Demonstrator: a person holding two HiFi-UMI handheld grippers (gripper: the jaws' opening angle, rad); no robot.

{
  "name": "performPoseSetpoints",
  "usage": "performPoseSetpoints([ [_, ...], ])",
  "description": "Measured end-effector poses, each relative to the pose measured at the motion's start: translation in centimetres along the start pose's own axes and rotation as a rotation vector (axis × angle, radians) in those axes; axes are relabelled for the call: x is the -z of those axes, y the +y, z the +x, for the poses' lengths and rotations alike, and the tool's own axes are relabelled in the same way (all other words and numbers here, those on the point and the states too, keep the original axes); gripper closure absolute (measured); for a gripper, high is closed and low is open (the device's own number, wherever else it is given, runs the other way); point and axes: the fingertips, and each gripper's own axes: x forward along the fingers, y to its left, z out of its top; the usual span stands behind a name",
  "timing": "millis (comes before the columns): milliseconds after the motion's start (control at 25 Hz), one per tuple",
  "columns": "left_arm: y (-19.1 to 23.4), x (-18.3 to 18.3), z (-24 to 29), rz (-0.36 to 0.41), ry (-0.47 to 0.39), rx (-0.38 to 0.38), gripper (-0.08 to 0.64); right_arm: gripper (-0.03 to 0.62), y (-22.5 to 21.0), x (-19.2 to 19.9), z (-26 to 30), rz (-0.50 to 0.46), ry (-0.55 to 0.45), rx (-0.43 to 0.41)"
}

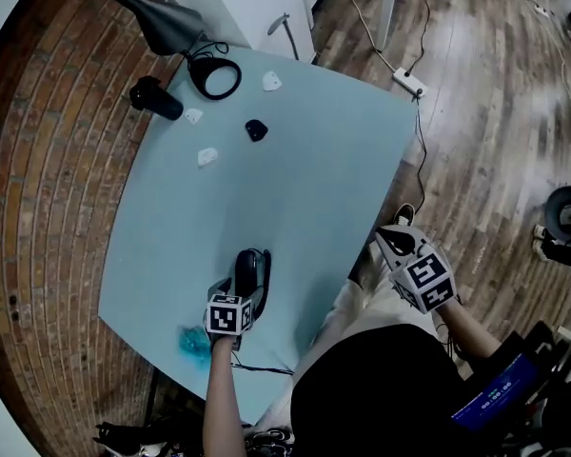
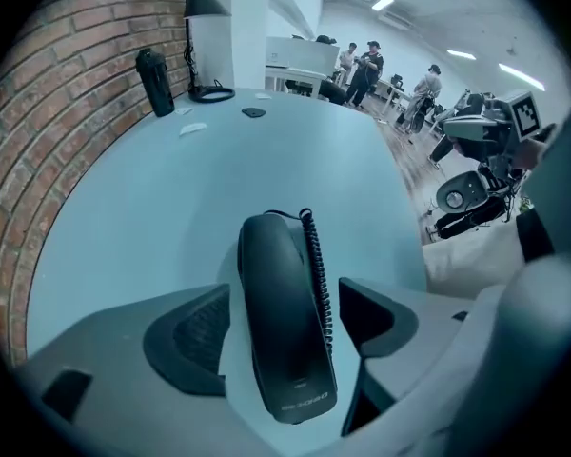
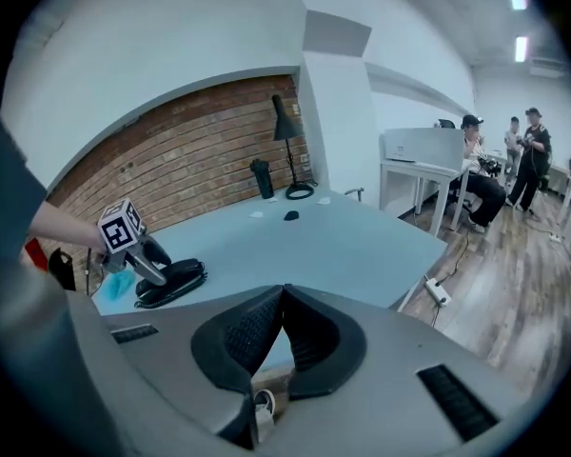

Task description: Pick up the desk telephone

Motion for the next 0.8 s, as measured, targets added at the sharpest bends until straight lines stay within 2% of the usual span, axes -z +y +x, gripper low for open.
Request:
performPoseSetpoints([
  [160, -0.2, 1.0, 1.6, 0.002, 0.077, 0.01, 0.181, 0.587, 0.6, 0.7, 0.1, 0.015, 0.006, -0.016],
  [320, -0.4, 1.7, 2.6, 0.006, 0.12, 0.022, 0.181, 0.587, 1.0, 1.3, 0.2, 0.017, 0.017, -0.038],
  [800, 0.7, 1.3, 3.5, -0.068, 0.148, -0.024, 0.206, 0.587, -0.9, 1.9, -0.3, 0.043, 0.033, -0.01],
])
